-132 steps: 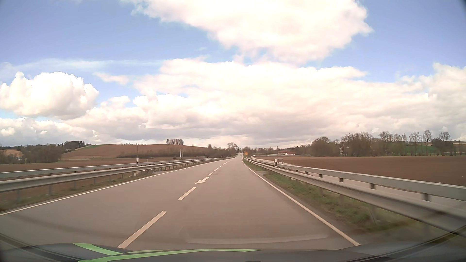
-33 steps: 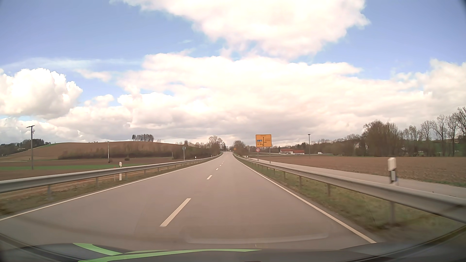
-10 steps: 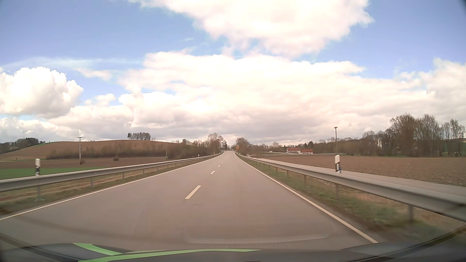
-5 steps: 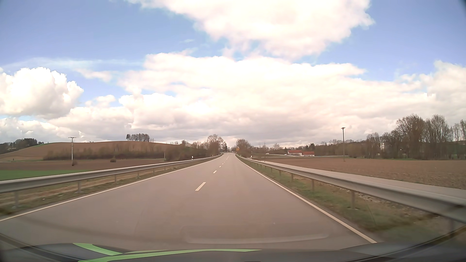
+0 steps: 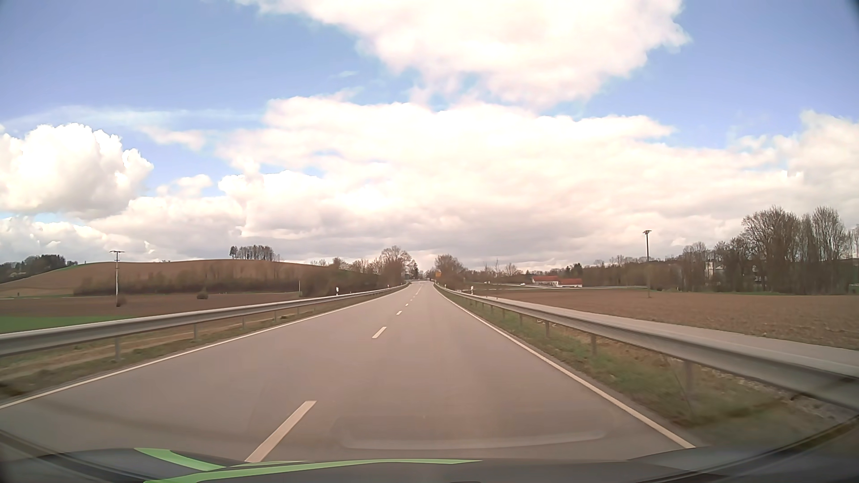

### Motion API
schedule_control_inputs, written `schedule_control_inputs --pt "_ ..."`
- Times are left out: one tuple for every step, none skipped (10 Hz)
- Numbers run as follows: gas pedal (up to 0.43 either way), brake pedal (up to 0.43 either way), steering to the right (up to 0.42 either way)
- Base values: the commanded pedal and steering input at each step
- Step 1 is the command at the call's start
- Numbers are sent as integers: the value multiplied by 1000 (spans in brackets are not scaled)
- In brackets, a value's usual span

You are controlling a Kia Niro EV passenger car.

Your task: Follow the waypoints while adhering to traffic rules and regulations

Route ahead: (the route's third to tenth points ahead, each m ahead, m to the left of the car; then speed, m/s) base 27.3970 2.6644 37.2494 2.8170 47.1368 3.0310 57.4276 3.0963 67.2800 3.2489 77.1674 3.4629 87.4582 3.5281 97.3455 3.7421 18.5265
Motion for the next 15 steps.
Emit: schedule_control_inputs --pt "197 0 0" --pt "197 0 0" --pt "197 0 0" --pt "197 0 0" --pt "197 0 0" --pt "197 0 0" --pt "209 0 0" --pt "209 0 0" --pt "209 0 0" --pt "209 0 0" --pt "209 0 0" --pt "209 0 0" --pt "209 0 -1" --pt "209 0 0" --pt "209 0 0"
